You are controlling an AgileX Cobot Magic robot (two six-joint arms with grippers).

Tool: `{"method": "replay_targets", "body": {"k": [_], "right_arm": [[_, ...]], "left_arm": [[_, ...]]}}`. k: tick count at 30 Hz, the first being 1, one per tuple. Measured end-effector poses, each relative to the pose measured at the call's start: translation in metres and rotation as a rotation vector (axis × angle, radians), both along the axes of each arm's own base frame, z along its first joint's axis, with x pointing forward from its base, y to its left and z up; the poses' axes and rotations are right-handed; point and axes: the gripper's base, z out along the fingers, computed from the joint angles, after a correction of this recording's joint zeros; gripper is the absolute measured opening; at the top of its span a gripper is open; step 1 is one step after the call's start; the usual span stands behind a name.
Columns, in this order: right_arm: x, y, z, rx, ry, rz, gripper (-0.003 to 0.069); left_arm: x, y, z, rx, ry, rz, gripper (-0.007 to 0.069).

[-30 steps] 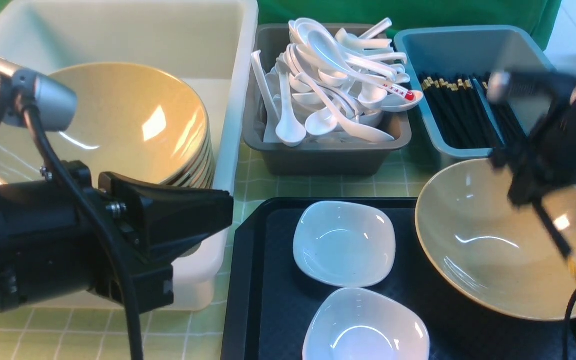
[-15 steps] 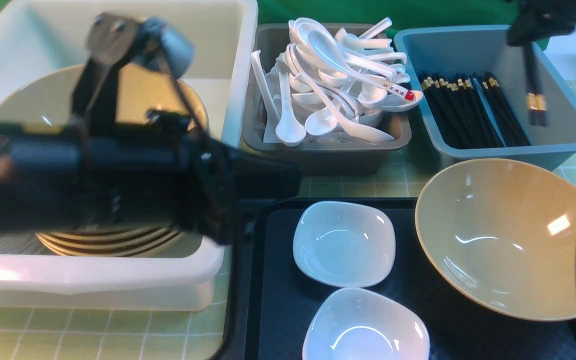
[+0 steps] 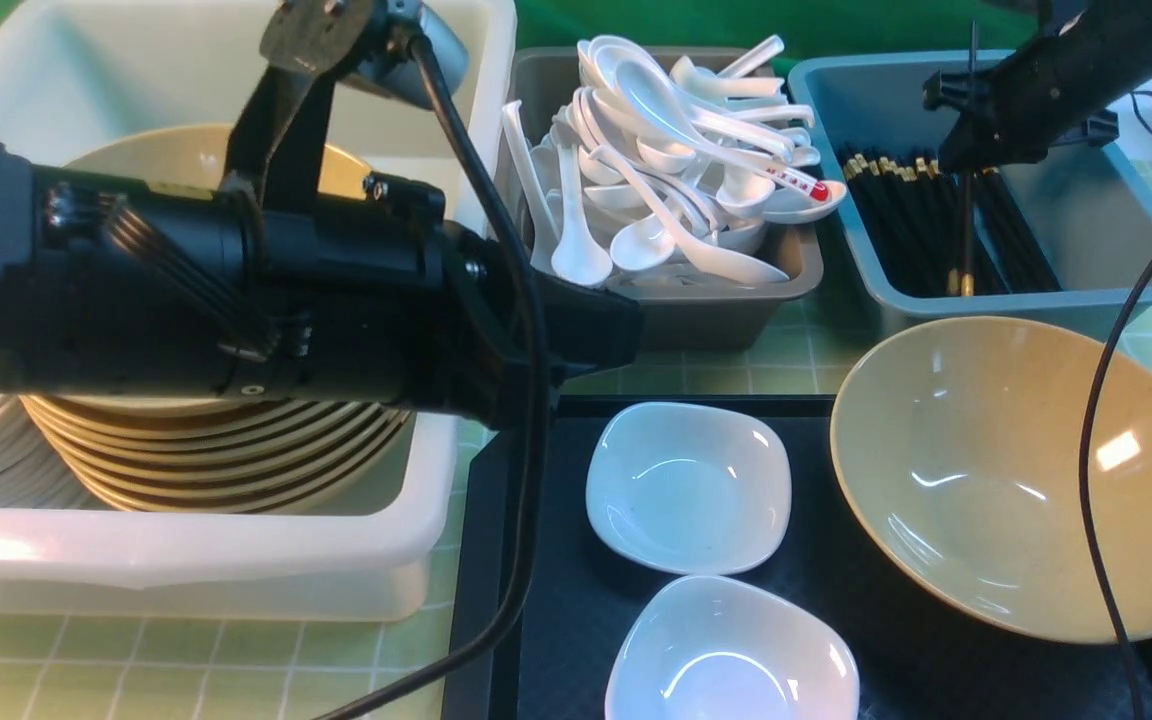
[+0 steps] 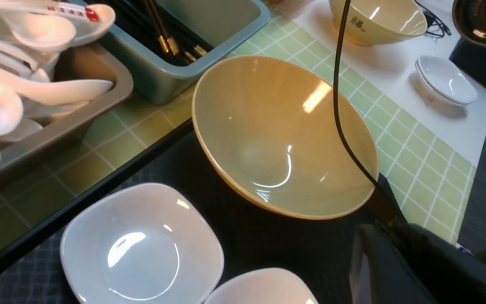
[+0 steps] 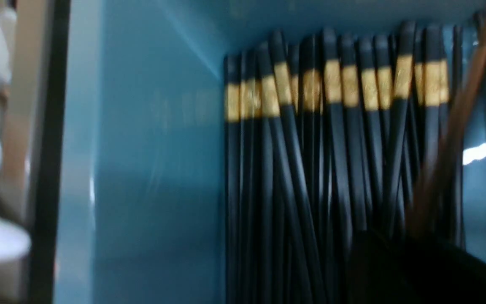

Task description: On green table put chopsticks spoon bowls plates into blue grey white boxes.

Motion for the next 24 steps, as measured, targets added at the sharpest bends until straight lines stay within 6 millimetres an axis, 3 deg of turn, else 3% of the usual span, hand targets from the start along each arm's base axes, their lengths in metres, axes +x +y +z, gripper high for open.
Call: {"method": "replay_targets", "body": {"k": [4, 7, 8, 10, 11, 12, 13, 14, 16, 19, 21, 23, 24], "right_arm": [[-0.014, -0.007, 0.008, -0.012, 0.026, 0.013, 0.0259], [-0.043, -0.022, 0.051, -0.035, 0.005, 0.022, 0.0349], [-0.045, -0.023, 0.054, -0.037, 0.002, 0.024, 0.0352], [-0.077, -0.026, 0.105, -0.073, -0.073, 0.045, 0.0370], [-0.080, -0.025, 0.109, -0.075, -0.081, 0.047, 0.0370], [-0.093, -0.024, 0.127, -0.088, -0.115, 0.057, 0.0372], [-0.118, -0.017, 0.157, -0.106, -0.175, 0.074, 0.0374], [-0.129, -0.013, 0.170, -0.113, -0.204, 0.086, 0.0374], [-0.180, 0.009, 0.214, -0.143, -0.328, 0.143, 0.0374], [-0.243, 0.037, 0.232, -0.141, -0.398, 0.236, 0.0374], [-0.298, 0.055, 0.224, -0.121, -0.403, 0.312, 0.0374], [-0.325, 0.062, 0.212, -0.110, -0.407, 0.346, 0.0374], [-0.329, 0.063, 0.210, -0.108, -0.408, 0.349, 0.0374]], "left_arm": [[0.000, 0.000, 0.000, -0.003, 0.020, 0.007, -0.0001], [-0.001, 0.000, -0.001, -0.023, 0.069, 0.028, -0.0001], [-0.001, 0.000, -0.001, -0.024, 0.071, 0.029, -0.0001], [-0.001, 0.000, -0.001, -0.033, 0.091, 0.038, -0.0001], [-0.001, 0.000, -0.001, -0.033, 0.091, 0.038, -0.0001], [-0.001, 0.000, -0.001, -0.035, 0.096, 0.040, -0.0001], [-0.001, 0.000, -0.001, -0.039, 0.112, 0.048, -0.0001], [-0.001, 0.000, -0.002, -0.041, 0.119, 0.051, -0.0001], [0.001, -0.002, -0.007, -0.043, 0.194, 0.068, 0.0000], [0.008, -0.007, -0.021, -0.039, 0.332, 0.091, 0.0003], [0.017, -0.015, -0.036, -0.016, 0.412, 0.101, 0.0022], [0.023, -0.021, -0.043, 0.008, 0.439, 0.092, 0.0049], [0.023, -0.023, -0.044, 0.012, 0.443, 0.089, 0.0055]]}}
